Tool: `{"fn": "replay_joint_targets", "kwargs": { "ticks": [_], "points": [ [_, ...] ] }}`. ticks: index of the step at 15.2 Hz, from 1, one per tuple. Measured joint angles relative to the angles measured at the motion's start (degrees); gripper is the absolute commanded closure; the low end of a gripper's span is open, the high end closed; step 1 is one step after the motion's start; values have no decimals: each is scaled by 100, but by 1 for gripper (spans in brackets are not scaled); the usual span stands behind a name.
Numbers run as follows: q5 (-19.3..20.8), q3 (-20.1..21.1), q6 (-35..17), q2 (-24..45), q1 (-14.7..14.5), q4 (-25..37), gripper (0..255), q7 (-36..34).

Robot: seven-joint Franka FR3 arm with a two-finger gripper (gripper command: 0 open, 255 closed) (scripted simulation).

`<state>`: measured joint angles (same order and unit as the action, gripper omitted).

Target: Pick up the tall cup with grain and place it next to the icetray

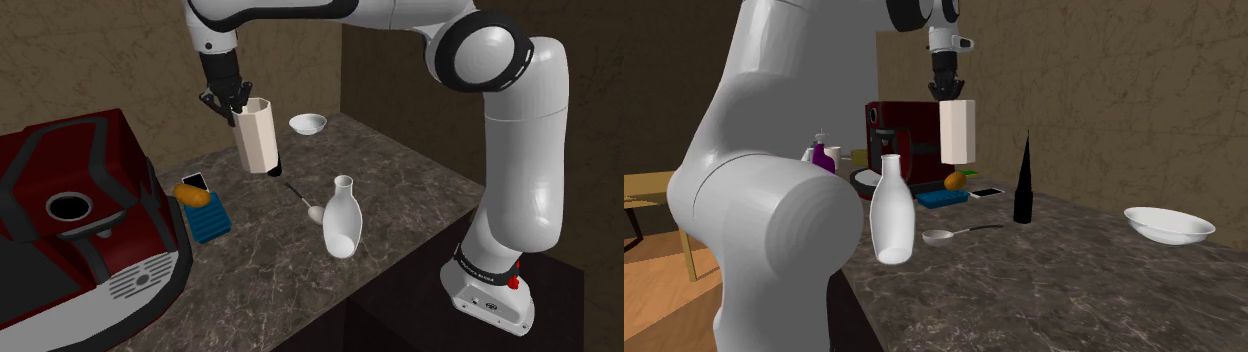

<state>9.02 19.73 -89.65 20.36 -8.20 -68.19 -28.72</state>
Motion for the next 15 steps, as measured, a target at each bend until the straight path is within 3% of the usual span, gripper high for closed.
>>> {"fn": "replay_joint_targets", "kwargs": {
  "ticks": [15],
  "points": [
    [-81,-24,-1270,-270,171,-1532,255,-22]
  ]
}}
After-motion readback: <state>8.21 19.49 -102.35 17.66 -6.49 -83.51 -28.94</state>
